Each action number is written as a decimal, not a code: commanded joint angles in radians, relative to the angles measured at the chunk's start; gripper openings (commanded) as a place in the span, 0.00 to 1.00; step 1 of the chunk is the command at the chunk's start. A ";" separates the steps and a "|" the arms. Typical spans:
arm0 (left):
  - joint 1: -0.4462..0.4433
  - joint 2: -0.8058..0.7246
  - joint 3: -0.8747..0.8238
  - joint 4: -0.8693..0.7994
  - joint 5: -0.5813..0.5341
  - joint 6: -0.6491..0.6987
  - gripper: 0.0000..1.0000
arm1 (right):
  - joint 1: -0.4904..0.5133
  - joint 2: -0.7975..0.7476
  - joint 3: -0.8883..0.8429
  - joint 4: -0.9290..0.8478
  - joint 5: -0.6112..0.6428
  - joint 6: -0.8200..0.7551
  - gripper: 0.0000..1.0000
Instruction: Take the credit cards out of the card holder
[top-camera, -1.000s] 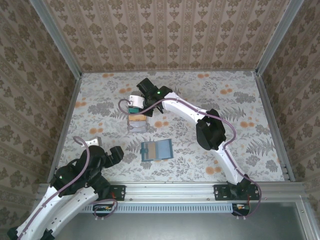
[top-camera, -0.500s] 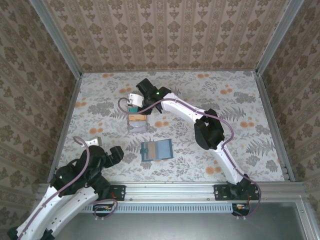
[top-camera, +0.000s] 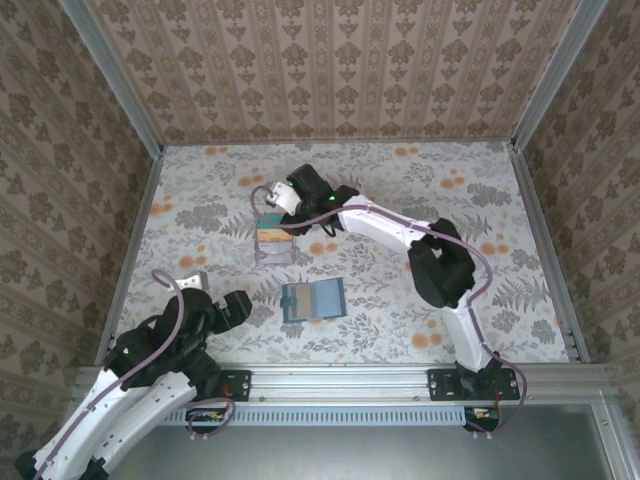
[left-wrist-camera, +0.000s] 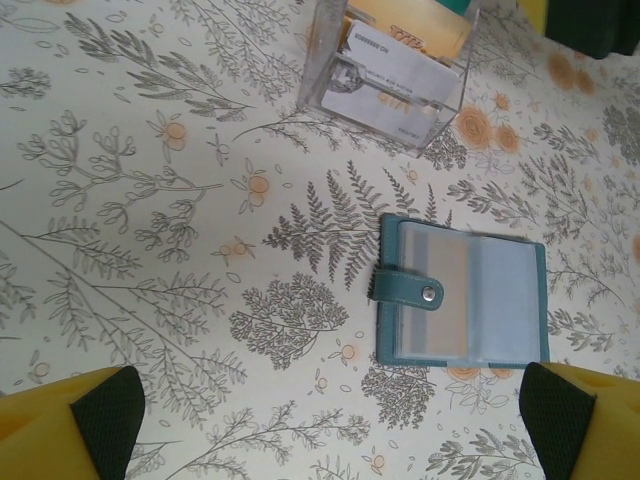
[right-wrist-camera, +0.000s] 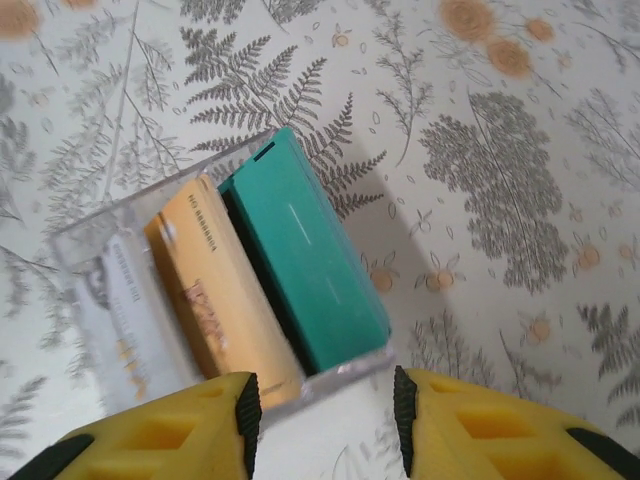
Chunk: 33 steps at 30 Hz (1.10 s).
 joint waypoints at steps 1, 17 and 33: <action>0.004 0.048 -0.026 0.096 0.050 0.034 0.98 | -0.011 -0.162 -0.134 0.161 -0.033 0.273 0.41; -0.145 0.373 -0.187 0.567 0.137 -0.015 0.52 | 0.017 -0.635 -0.908 0.247 -0.009 0.811 0.34; -0.200 0.653 -0.201 0.756 0.129 -0.008 0.30 | 0.105 -0.598 -1.062 0.307 0.015 0.916 0.31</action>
